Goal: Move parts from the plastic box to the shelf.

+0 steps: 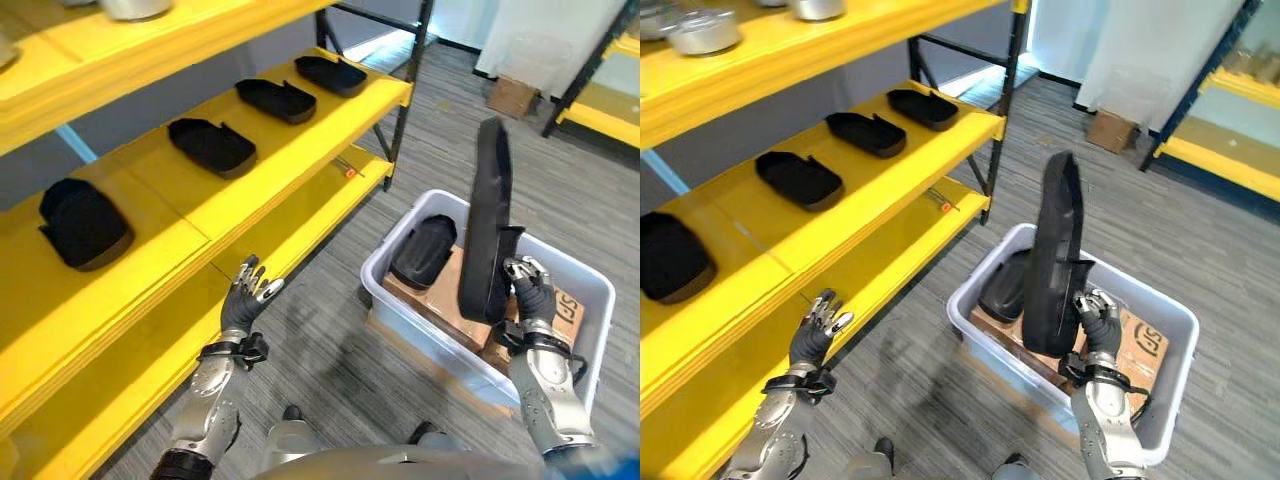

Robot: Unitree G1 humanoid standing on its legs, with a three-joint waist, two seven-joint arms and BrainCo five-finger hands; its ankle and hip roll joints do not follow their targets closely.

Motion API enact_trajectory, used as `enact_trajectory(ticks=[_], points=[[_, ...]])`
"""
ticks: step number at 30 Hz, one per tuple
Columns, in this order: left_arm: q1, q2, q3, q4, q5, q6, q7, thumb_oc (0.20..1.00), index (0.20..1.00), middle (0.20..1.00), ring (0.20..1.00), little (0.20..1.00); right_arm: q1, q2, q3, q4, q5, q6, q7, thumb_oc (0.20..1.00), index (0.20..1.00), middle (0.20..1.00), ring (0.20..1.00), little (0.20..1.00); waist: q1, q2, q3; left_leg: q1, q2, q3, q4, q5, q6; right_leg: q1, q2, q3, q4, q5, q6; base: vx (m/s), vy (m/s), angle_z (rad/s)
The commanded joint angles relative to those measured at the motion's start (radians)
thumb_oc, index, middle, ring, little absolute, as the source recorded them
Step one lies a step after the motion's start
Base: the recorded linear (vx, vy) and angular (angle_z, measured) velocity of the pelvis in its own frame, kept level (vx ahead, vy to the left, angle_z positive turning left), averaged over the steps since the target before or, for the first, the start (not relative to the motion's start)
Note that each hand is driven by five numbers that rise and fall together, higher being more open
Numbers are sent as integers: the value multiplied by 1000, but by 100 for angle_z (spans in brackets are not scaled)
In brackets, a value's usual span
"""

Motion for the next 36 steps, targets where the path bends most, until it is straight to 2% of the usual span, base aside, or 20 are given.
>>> enact_trajectory(ticks=[1,2,3,4,6,9,10,11,12,13,14,15,17,20,21,22,23,28,34,36], points=[[33,12,63,-113,40,-46,-26,1000,1000,1000,1000,1000,-87,-49,-33,-69,-21,-60,7,200,200,200,200,200,3,2,6,-44,30,-61,-30,32,6,86,-67,24,-76,182,112,58,388,51],[39,11,69,-116,39,-47,-26,1000,1000,1000,1000,1000,-87,-45,-34,-68,-24,-59,5,200,200,200,200,200,9,-1,4,-45,13,-60,-26,23,16,88,-83,20,-76,201,117,82,366,49],[45,18,81,-120,50,-45,-24,1000,1000,1000,1000,1000,-86,-29,-35,-66,-22,-55,5,200,200,200,200,200,18,-12,1,-51,-25,-67,-25,7,36,95,-108,17,-80,251,127,109,247,24],[46,19,82,-120,50,-45,-24,1000,1000,1000,1000,1000,-85,-27,-33,-66,-22,-55,5,200,200,200,200,200,18,-7,-2,-42,-14,-75,-27,-10,28,99,-95,29,-77,238,130,52,248,20],[45,27,85,-118,61,-42,-23,1000,1000,1000,1000,1000,-75,-14,-40,-63,-15,-57,10,200,200,200,200,200,20,-22,-4,-62,-55,-80,-19,-4,48,99,-115,33,-80,286,130,41,226,46],[39,43,93,-113,66,-43,-17,1000,1000,1000,1000,1000,-64,2,-40,-61,11,-58,12,200,200,200,200,200,3,-16,-5,-60,-94,-124,-31,-3,76,55,-76,200,-32,326,117,94,206,61],[39,43,94,-113,66,-43,-17,1000,1000,1000,1000,1000,-65,2,-40,-60,11,-58,12,200,200,200,200,200,3,-20,-9,-64,-98,-123,-33,2,78,48,-80,202,-31,328,118,59,137,54],[35,45,94,-113,68,-45,-13,1000,1000,1000,1000,1000,-65,4,-41,-64,18,-61,15,200,200,200,200,200,-7,-10,-8,-56,-101,-140,-50,10,87,24,-48,268,-6,316,105,109,211,45],[28,45,93,-111,76,-44,-9,1000,1000,1000,1000,1000,-57,3,-43,-71,29,-64,23,200,200,200,200,200,-30,8,-3,-35,-106,-173,-80,25,101,-31,33,383,42,255,78,160,277,43],[18,45,88,-108,82,-41,-9,1000,1000,1000,1000,1000,-58,0,-40,-70,40,-67,32,200,200,200,200,200,-45,18,2,-22,-104,-191,-93,34,110,-66,115,433,75,164,43,226,297,59],[19,40,80,-113,84,-37,-16,1000,1000,1000,1000,1000,-50,-7,-39,-73,50,-69,41,200,200,200,200,200,-59,30,12,2,-106,-211,-106,37,118,-125,220,459,108,49,7,186,187,83],[22,38,79,-114,82,-36,-19,1000,1000,1000,1000,1000,-47,-10,-37,-73,51,-68,44,200,200,200,200,200,-63,31,14,11,-107,-218,-108,36,119,-141,254,459,106,12,-4,174,121,73],[17,31,66,-114,79,-33,-22,1000,1000,1000,1000,1000,-51,-19,-35,-61,61,-74,45,200,200,200,200,200,-79,22,26,29,-129,-245,-106,30,122,-185,335,477,69,-1,-18,101,19,45],[16,13,51,-115,78,-39,-25,1000,1000,1000,1000,1000,-49,-34,-36,-60,58,-85,41,200,200,200,200,200,-110,9,42,62,-166,-308,-104,22,118,-225,402,529,-20,34,-16,118,-30,62],[22,-1,44,-113,84,-43,-36,1000,1000,1000,1000,1000,-39,-35,-39,-68,65,-83,42,200,200,200,200,200,-110,-3,32,66,-183,-321,-99,18,111,-147,385,524,-85,37,-21,128,-95,108],[27,-7,42,-115,81,-47,-35,1000,1000,1000,1000,1000,-40,-37,-35,-62,62,-82,42,200,200,200,200,200,-108,-2,25,70,-180,-317,-104,17,110,-125,392,533,-108,39,-25,201,-163,111],[51,-21,57,-128,60,-50,-32,1000,1000,1000,1000,1000,-43,-47,-37,-50,58,-79,39,200,200,200,200,200,-88,7,-15,70,-172,-294,-99,11,103,-69,393,525,-165,35,-36,158,-108,87],[56,-28,55,-130,49,-46,-27,1000,1000,1000,1000,1000,-36,-52,-45,-49,60,-76,37,200,200,200,200,200,-85,10,-22,69,-170,-308,-80,2,95,-46,391,511,-159,16,-47,63,-62,2],[76,-28,63,-144,45,-37,-27,1000,1000,1000,1000,1000,-9,-47,-68,-45,55,-73,35,200,200,200,200,200,-76,10,-37,78,-168,-368,-98,13,81,-8,379,441,-159,-19,-59,34,-61,48],[65,-25,58,-140,36,-40,-26,1000,1000,1000,1000,1000,-6,-48,-78,-41,55,-78,33,200,200,200,200,200,-73,4,-22,41,-180,-375,-40,5,66,-7,367,416,-156,-23,-62,-61,-29,41]])
